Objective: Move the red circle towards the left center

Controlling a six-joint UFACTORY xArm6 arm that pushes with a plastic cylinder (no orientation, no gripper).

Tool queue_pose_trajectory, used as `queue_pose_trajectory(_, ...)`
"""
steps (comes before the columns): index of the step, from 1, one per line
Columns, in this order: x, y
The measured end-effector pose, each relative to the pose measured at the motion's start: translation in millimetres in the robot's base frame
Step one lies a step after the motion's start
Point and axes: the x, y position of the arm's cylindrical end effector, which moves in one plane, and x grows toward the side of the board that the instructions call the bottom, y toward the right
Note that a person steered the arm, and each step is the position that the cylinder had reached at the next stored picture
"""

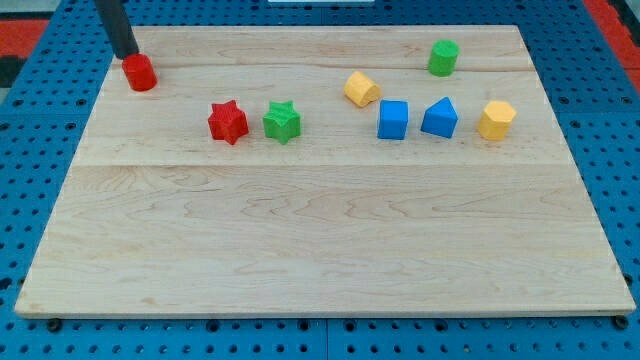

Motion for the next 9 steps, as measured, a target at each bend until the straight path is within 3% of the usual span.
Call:
queue_pose_trajectory(4, 79.1, 47.4)
queue_pose_trajectory(6, 65.1, 70.5)
queue_pose_trajectory(8, 82.3, 79.6)
queue_pose_trajectory(9, 68.0, 109.7)
